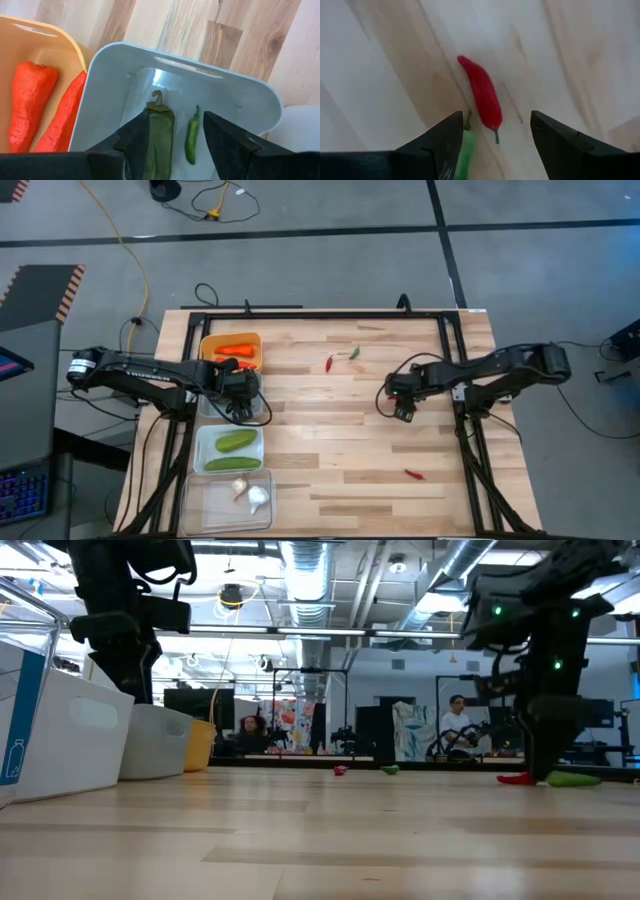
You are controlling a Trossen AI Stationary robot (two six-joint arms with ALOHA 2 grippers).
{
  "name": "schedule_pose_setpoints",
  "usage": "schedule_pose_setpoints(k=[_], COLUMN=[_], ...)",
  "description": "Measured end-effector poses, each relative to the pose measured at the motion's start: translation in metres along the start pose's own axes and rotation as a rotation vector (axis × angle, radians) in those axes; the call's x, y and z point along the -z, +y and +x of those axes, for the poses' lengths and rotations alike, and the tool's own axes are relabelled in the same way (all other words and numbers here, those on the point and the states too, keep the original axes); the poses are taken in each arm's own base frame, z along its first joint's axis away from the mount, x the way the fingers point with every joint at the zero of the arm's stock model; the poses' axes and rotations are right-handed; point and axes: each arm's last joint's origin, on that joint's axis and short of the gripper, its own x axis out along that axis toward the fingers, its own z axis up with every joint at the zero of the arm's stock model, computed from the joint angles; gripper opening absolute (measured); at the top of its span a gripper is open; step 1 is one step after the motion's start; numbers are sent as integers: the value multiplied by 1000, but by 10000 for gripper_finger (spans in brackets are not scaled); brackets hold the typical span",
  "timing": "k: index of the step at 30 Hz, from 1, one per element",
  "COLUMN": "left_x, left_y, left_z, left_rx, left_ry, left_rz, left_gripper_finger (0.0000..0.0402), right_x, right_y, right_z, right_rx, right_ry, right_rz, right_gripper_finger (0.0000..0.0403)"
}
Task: Sort produce into baskets
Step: Put the middle right red chili pepper into the gray bin
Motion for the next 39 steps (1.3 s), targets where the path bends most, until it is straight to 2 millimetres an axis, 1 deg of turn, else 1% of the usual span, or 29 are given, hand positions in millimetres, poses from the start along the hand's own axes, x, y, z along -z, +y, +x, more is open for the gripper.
schedule_pose_setpoints(k=[4, 9, 12, 20, 23, 26, 31, 35, 39], left_x=[0, -1, -3, -5, -5, -6, -14, -27, -45], left_y=[0, 0, -1, -1, -2, -2, -4, -8, -11], left_z=[0, 0, 0, 0, 0, 0, -1, -4, -11], left_rx=[1, 4, 10, 15, 16, 20, 43, 76, 112], left_ry=[-2, -13, -30, -48, -51, -64, -142, -282, -471], left_rz=[-1, -3, -8, -13, -13, -16, -8, 18, 32], left_gripper_finger=[174, 174, 174, 174, 174, 174, 174, 174, 174], right_x=[-3, -5, -5, -5, -6, -7, -13, -24, -39], right_y=[3, 5, 5, 4, 4, 4, 7, 12, 16], right_z=[10, 17, 16, 10, 8, 8, 8, 6, 1], right_rx=[9, 10, 4, -25, -25, -29, -66, -155, -218], right_ry=[39, 53, 49, 6, -9, -15, -82, -185, -340], right_rz=[-15, -21, -19, -9, -1, -2, 10, 23, 11], right_gripper_finger=[249, 214, 184, 91, 66, 55, 54, 54, 54])
